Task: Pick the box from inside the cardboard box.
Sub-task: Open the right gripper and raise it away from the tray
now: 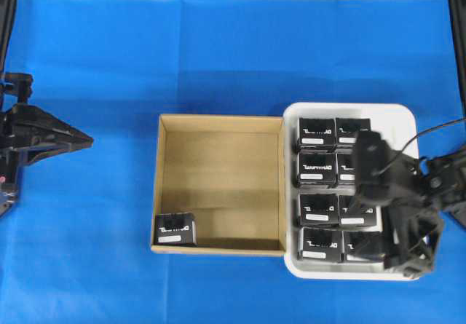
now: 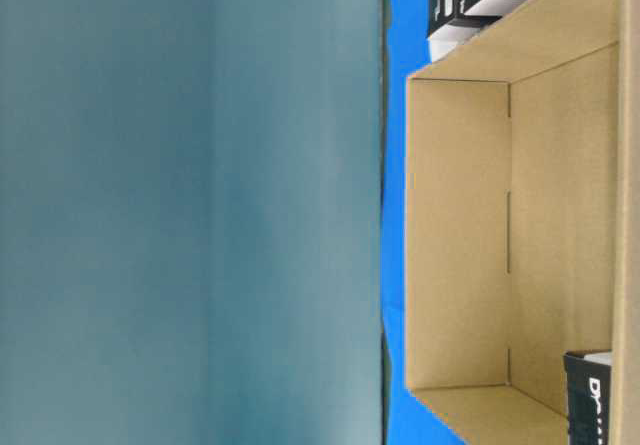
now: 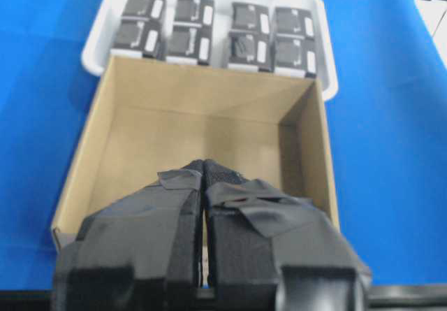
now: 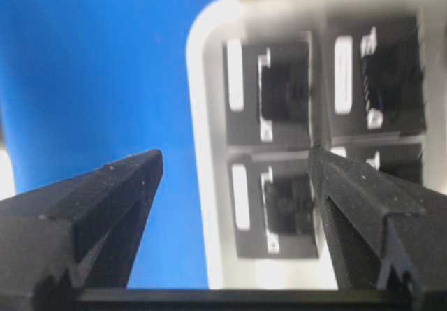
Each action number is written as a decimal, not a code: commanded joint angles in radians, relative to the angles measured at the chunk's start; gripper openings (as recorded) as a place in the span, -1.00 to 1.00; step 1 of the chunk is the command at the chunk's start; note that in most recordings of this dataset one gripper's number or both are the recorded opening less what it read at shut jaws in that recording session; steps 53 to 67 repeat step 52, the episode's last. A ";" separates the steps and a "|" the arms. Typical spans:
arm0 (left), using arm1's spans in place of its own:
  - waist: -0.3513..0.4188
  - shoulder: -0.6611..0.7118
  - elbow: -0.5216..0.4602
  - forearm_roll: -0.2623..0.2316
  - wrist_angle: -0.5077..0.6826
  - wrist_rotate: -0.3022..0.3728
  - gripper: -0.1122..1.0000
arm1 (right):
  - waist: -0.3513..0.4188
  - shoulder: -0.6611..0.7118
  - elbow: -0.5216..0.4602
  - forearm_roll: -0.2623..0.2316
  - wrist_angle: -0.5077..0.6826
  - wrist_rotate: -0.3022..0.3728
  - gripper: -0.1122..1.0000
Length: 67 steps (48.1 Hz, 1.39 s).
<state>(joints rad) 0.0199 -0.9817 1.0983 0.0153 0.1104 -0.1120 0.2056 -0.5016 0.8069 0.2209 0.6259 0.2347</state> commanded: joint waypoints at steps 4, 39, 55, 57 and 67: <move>-0.003 0.002 -0.031 0.002 -0.005 0.002 -0.89 | -0.015 -0.087 0.026 0.000 -0.109 -0.003 0.82; -0.006 -0.029 -0.034 0.002 -0.005 0.014 -0.89 | -0.043 -0.390 0.112 -0.009 -0.382 -0.026 0.81; -0.006 -0.034 -0.031 0.002 -0.005 0.015 -0.89 | -0.044 -0.402 0.123 -0.011 -0.453 -0.052 0.81; -0.006 -0.034 -0.031 0.002 -0.005 0.015 -0.89 | -0.044 -0.402 0.123 -0.011 -0.453 -0.052 0.81; -0.006 -0.034 -0.031 0.002 -0.005 0.015 -0.89 | -0.044 -0.402 0.123 -0.011 -0.453 -0.052 0.81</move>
